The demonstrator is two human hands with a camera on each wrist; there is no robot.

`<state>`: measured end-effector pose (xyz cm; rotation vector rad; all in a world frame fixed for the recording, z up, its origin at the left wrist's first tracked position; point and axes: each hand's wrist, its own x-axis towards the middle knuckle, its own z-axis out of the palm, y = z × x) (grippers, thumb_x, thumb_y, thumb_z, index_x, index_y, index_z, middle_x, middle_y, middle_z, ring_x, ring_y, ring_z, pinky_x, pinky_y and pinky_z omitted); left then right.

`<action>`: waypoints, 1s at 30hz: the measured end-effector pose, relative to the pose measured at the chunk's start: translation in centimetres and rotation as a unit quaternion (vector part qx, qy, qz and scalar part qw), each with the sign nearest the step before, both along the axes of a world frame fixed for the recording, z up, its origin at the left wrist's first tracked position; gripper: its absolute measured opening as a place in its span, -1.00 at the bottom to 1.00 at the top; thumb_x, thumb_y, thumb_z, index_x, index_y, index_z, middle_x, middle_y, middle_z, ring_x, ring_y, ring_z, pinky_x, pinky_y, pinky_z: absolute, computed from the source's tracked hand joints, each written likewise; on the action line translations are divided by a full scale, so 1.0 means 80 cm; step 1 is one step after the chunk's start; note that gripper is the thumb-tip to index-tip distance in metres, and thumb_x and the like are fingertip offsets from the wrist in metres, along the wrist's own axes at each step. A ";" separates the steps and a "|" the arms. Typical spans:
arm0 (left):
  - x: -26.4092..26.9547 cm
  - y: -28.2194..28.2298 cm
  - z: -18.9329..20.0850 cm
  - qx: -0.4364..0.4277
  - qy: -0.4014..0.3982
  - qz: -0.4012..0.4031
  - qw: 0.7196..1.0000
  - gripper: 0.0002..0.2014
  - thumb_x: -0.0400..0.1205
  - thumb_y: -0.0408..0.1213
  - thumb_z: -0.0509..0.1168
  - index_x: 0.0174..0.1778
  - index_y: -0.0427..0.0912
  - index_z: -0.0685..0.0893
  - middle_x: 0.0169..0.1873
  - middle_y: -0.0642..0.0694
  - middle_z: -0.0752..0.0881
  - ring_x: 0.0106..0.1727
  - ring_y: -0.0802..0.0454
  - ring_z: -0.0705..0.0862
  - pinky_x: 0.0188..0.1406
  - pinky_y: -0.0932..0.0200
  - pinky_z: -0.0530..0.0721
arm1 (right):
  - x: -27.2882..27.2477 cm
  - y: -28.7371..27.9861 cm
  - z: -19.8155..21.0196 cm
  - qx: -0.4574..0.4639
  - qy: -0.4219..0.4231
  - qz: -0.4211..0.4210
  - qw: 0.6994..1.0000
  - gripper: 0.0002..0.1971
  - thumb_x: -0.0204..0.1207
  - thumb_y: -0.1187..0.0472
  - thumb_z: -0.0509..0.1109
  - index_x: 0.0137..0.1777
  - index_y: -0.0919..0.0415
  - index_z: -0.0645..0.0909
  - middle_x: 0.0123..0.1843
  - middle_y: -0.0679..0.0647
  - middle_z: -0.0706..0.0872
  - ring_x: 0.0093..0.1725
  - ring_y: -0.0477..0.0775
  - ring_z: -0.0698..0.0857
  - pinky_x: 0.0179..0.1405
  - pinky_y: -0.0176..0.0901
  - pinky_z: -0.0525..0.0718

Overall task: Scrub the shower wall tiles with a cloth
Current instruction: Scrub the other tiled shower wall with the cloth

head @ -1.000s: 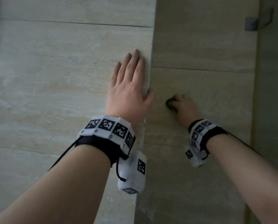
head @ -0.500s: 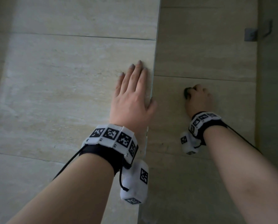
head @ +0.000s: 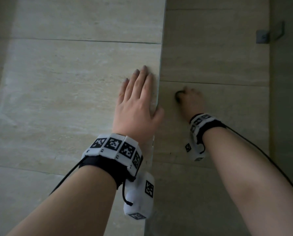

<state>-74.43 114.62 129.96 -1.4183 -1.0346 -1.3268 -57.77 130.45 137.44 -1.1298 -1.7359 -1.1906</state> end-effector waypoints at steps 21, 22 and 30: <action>0.003 0.001 0.000 0.004 -0.004 0.008 1.000 -0.26 0.54 0.01 0.06 0.63 -0.29 0.25 0.65 -0.19 0.22 0.68 -0.09 0.12 0.66 0.01 -0.07 | 0.034 -0.010 -0.061 -0.023 0.177 0.065 0.982 -0.90 0.33 0.60 0.36 -0.19 0.52 0.66 -0.03 0.46 0.59 -0.15 0.45 0.63 -0.23 0.16 0.60; 0.002 0.002 0.000 0.005 -0.004 0.008 1.000 -0.26 0.54 0.01 0.07 0.63 -0.29 0.25 0.65 -0.19 0.22 0.68 -0.09 0.12 0.66 0.01 -0.07 | 0.028 -0.008 -0.068 -0.030 0.098 0.085 0.991 -0.90 0.24 0.62 0.43 -0.26 0.52 0.65 -0.11 0.44 0.61 -0.25 0.43 0.64 -0.31 0.14 0.60; 0.002 0.000 -0.001 -0.002 -0.002 0.015 1.000 -0.27 0.56 0.00 0.07 0.64 -0.29 0.21 0.66 -0.18 0.18 0.68 -0.08 0.08 0.67 0.04 -0.13 | 0.065 -0.004 -0.055 -0.012 0.242 -0.048 0.969 -0.78 0.59 0.38 0.22 0.12 0.45 0.62 0.26 0.37 0.49 0.18 0.37 0.50 0.06 0.15 0.45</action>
